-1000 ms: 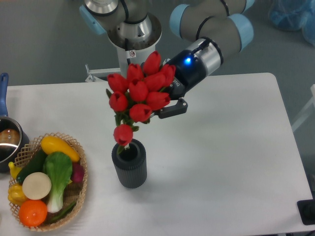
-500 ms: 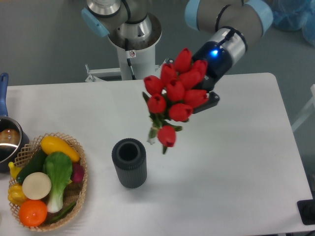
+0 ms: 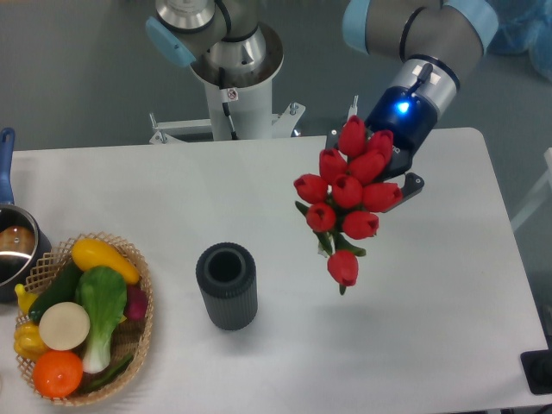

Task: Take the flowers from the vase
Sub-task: 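Carry the held tulips up and away from the vase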

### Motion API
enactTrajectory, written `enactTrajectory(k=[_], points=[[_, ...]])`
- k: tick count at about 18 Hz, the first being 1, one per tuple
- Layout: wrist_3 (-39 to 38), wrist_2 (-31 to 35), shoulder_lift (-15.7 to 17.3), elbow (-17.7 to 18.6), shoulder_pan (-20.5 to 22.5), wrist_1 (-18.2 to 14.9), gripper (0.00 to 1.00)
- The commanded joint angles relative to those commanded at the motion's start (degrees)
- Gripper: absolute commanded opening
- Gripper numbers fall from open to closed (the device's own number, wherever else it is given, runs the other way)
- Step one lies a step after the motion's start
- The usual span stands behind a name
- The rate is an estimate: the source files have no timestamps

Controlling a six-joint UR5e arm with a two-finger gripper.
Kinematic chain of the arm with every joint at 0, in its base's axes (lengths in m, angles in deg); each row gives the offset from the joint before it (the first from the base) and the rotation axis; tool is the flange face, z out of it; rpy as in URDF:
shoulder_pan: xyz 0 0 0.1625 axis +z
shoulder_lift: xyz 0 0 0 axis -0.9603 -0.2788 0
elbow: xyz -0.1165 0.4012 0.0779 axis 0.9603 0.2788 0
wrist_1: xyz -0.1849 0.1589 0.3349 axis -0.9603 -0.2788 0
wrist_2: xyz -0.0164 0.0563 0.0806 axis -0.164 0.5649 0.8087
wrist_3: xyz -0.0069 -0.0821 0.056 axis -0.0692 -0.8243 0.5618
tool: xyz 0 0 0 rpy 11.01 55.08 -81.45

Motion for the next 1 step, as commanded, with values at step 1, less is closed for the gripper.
enactTrajectory(k=[1], points=[[-0.09,0.00,0.09,0.09,0.09,-0.09,0.39]])
